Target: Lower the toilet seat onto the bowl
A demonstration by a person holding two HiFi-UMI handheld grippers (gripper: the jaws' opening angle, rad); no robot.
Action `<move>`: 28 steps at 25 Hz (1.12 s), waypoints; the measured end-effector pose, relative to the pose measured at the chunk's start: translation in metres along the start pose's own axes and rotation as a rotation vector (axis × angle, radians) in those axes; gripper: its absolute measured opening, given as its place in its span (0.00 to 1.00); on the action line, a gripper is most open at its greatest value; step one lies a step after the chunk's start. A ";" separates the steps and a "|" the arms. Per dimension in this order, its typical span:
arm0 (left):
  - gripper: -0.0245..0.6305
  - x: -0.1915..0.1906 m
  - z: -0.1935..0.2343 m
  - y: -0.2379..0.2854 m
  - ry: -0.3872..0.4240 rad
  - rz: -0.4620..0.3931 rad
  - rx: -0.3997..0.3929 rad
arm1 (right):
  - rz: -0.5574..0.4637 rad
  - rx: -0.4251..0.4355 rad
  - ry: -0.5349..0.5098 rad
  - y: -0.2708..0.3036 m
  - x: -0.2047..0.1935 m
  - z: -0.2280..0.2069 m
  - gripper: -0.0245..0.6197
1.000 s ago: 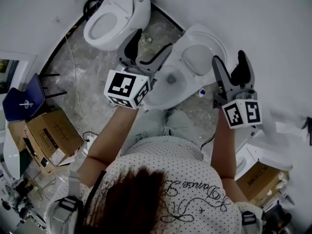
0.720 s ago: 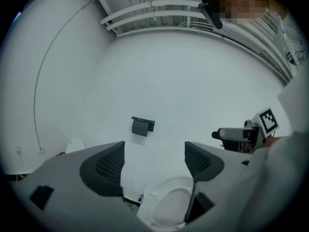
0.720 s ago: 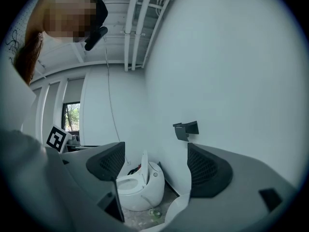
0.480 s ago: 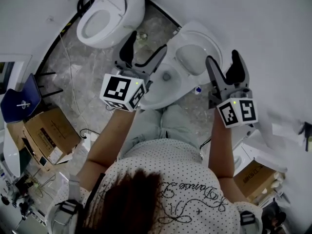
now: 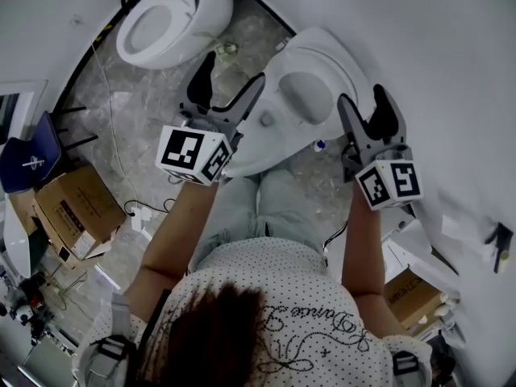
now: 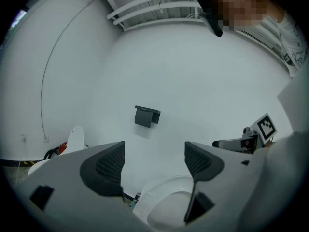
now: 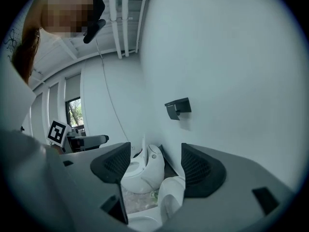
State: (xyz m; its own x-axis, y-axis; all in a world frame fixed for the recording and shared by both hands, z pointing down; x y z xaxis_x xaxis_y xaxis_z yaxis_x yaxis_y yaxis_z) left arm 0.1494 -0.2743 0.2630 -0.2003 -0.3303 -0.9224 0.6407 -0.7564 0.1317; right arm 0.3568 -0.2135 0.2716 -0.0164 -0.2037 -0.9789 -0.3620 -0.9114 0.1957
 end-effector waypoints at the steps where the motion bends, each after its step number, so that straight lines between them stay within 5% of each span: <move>1: 0.60 -0.003 0.000 0.005 -0.003 0.002 0.006 | 0.010 0.004 0.001 0.002 -0.004 -0.005 0.55; 28: 0.60 -0.079 0.011 0.050 -0.036 0.116 0.080 | 0.257 0.058 0.017 0.039 -0.127 -0.057 0.35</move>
State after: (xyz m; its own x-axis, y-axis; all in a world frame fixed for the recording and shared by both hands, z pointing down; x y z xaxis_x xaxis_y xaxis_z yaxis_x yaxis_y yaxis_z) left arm 0.1893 -0.2926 0.3467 -0.1559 -0.4373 -0.8857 0.6006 -0.7539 0.2665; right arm 0.3978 -0.2438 0.4073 -0.0987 -0.4323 -0.8963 -0.4005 -0.8073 0.4335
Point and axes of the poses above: the fingertips, and each gripper's own axes: y forward along the fingers, z to its left, x out of its top, the point moved 1 cm from there along -y, backward along the fingers, and after that the axes turned 11 degrees about -y, right-handed, at the moved point
